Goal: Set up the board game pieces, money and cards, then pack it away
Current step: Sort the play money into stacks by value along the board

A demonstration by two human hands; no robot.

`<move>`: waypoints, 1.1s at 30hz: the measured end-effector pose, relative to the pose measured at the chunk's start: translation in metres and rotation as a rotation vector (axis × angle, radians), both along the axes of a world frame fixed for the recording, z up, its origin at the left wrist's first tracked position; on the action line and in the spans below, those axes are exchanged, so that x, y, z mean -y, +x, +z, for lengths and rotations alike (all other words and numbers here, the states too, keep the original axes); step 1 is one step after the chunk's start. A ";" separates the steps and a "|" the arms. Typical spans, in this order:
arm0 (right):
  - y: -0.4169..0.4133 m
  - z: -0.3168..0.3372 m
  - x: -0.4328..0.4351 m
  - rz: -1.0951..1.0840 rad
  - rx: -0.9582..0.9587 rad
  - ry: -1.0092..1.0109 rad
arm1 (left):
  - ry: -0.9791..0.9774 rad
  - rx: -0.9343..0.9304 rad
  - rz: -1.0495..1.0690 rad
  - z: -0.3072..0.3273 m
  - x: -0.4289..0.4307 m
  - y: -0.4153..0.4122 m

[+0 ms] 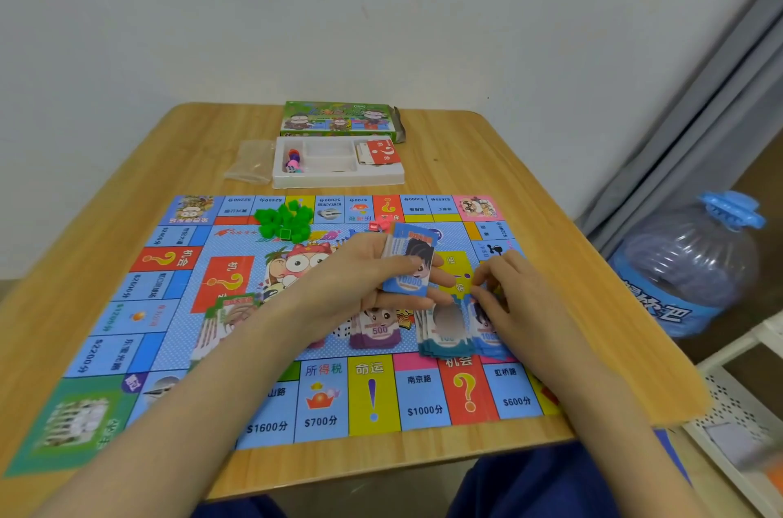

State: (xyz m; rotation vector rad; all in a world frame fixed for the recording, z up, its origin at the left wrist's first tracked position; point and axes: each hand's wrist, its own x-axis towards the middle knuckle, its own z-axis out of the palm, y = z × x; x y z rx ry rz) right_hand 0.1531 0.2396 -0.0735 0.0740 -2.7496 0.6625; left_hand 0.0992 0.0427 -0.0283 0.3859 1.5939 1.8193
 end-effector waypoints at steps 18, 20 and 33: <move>0.008 0.008 0.007 0.373 -0.282 -0.139 | -0.087 -0.074 0.007 -0.003 -0.001 0.001; 0.007 0.005 0.006 0.393 -0.270 -0.090 | -0.073 -0.068 0.010 -0.002 -0.001 0.001; 0.009 0.013 0.002 0.125 -0.517 -0.343 | 0.025 0.035 -0.006 0.000 -0.002 0.001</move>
